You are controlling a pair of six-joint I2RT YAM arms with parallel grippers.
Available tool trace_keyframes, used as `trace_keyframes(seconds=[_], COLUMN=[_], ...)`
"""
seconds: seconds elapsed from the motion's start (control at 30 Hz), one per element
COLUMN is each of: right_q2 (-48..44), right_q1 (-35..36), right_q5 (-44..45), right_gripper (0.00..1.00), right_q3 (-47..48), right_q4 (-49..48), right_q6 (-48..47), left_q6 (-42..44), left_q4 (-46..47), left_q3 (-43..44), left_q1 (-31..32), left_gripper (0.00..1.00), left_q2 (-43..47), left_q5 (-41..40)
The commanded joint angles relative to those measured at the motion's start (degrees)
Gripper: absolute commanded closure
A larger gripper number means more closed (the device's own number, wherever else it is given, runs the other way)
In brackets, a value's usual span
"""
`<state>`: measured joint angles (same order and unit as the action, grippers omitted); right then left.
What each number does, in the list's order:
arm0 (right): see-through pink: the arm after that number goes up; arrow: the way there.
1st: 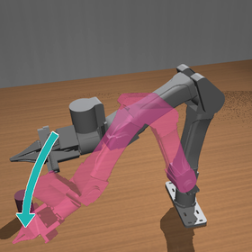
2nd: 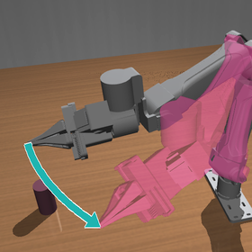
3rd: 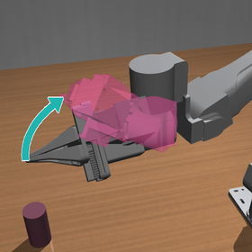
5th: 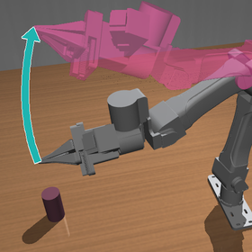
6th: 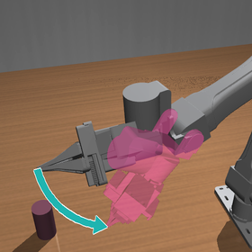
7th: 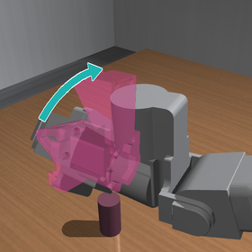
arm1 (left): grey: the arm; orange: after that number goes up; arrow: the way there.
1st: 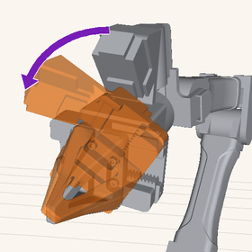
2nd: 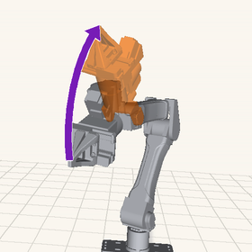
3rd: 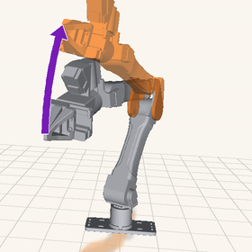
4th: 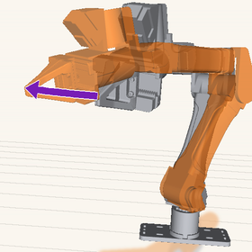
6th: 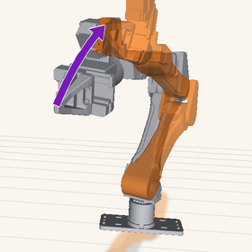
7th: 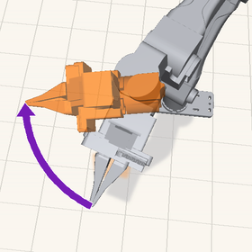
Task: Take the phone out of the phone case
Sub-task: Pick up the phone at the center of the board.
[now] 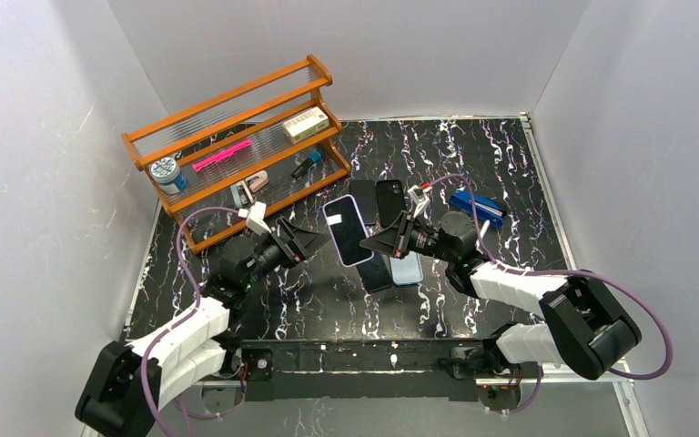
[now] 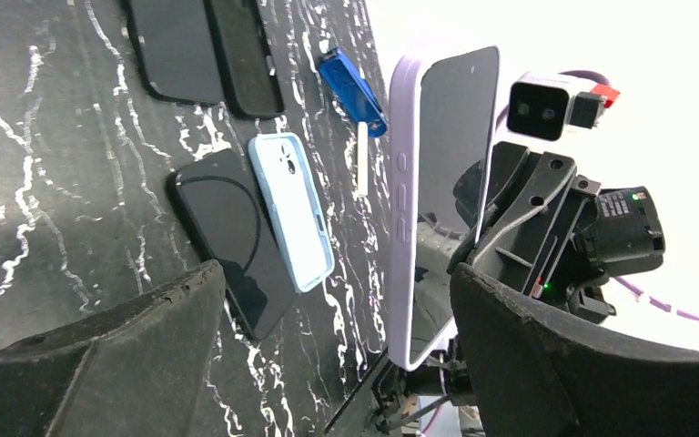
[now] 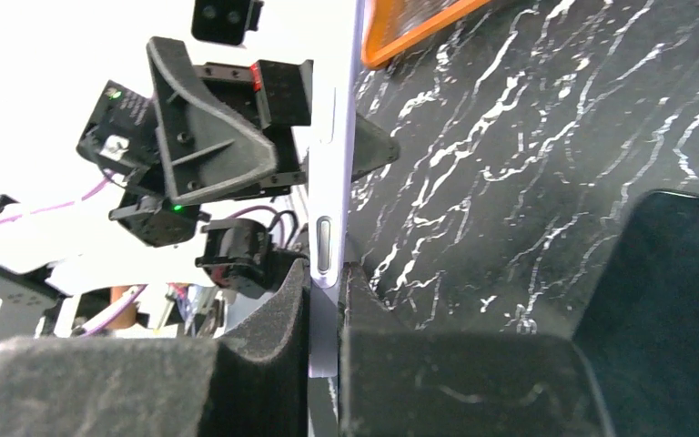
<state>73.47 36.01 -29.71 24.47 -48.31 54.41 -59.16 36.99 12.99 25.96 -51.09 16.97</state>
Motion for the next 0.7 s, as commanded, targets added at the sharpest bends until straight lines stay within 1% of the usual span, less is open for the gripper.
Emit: trace_keyframes(seconds=[0.0, 0.2, 0.37, 0.5, 0.67], right_q2=[-1.4, 0.7, 2.3, 3.2, 4.5], right_q1=[-0.1, -0.1, 0.0, -0.1, 0.0], right_q5=[-5.9, -10.3, -13.6, -15.1, -17.2], right_gripper=[0.99, 0.99, 0.99, 0.99, 0.99], right_q3=[1.0, 2.0, 3.4, 4.4, 6.4], right_q4=[-11.9, -16.7, -18.6, -19.2, -19.9], right_q6=[4.0, 7.1, 8.1, 8.5, 8.6], left_q6=[0.1, -1.1, -2.6, -3.9, -5.1], left_q4=[7.2, 11.0, 13.4, 15.3, 16.6], left_q3=[2.7, 3.3, 4.6, 5.9, 5.9], left_q1=[-0.1, 0.2, 0.1, 0.4, 0.8], left_gripper=[0.11, 0.17, 0.27, 0.39, 0.59], left_q2=[-1.6, -2.8, -3.5, -4.5, -4.6], left_q5=[6.1, 8.8, 9.7, 11.3, 11.5])
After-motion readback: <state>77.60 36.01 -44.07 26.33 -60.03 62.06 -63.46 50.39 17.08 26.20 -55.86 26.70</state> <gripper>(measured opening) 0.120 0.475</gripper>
